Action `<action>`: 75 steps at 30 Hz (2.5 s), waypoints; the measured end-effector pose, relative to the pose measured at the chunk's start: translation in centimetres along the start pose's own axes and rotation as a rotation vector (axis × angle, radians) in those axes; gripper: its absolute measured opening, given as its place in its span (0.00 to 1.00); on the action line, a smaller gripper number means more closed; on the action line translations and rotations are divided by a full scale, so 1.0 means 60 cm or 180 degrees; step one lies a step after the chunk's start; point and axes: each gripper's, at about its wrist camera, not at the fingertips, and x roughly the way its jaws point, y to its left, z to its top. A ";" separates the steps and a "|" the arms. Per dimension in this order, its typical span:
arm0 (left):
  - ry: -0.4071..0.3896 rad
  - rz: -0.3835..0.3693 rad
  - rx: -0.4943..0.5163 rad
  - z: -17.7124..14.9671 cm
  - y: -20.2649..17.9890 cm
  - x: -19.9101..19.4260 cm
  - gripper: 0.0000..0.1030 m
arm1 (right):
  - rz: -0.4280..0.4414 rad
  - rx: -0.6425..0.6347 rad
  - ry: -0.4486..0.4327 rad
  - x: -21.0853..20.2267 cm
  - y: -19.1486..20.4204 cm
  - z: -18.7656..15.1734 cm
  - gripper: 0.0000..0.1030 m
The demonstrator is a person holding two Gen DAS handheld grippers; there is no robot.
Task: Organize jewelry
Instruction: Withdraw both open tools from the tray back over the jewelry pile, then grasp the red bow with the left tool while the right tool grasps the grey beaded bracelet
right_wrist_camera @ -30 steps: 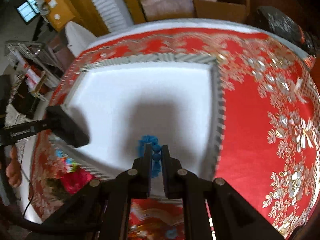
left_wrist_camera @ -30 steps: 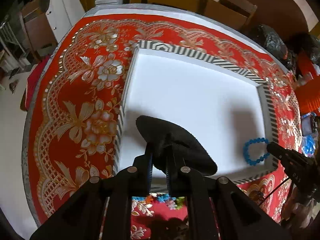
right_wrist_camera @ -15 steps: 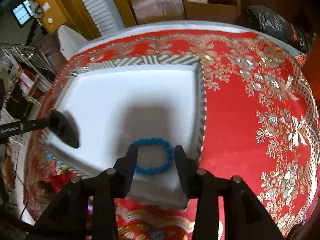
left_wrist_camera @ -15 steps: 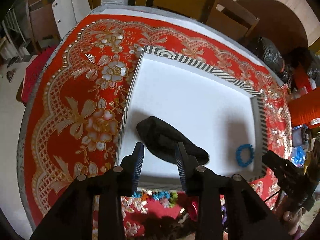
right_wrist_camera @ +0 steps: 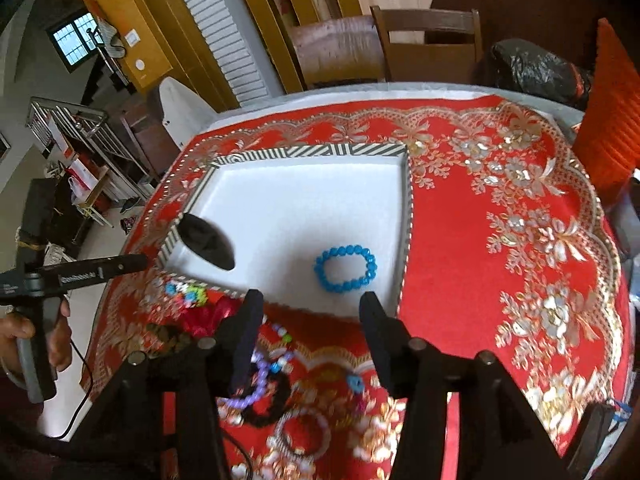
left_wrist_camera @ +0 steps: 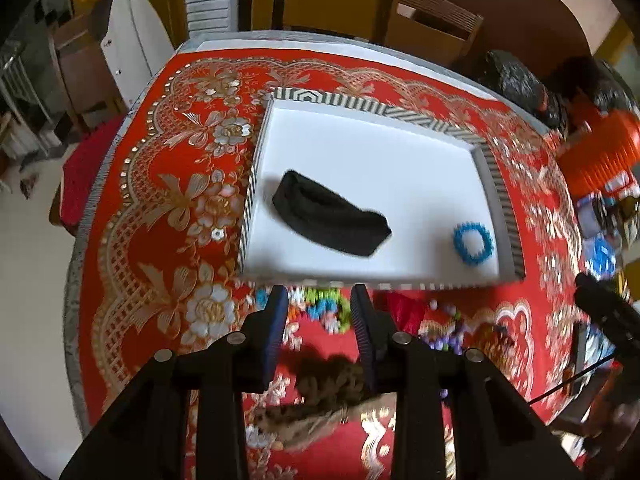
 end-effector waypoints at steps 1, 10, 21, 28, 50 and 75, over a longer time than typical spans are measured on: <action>-0.0014 0.0016 0.0034 -0.009 -0.003 -0.006 0.20 | -0.0010 -0.0017 -0.0008 -0.010 0.003 -0.006 0.54; -0.0110 0.0057 0.0139 -0.063 -0.012 -0.041 0.20 | -0.0078 0.0034 -0.0096 -0.054 0.016 -0.066 0.59; -0.0189 0.0094 0.0200 -0.110 -0.014 -0.072 0.20 | -0.0105 0.0003 -0.0134 -0.078 0.038 -0.114 0.59; -0.0065 0.0025 0.0156 -0.136 -0.008 -0.067 0.20 | -0.0159 0.0055 -0.0093 -0.082 0.033 -0.144 0.62; 0.0083 -0.0152 0.0209 -0.137 -0.061 -0.045 0.20 | -0.0125 0.0134 0.0155 -0.048 0.022 -0.181 0.62; 0.0490 -0.0417 -0.0137 -0.090 -0.087 0.038 0.20 | -0.0205 -0.0077 0.0486 0.080 -0.010 -0.203 0.42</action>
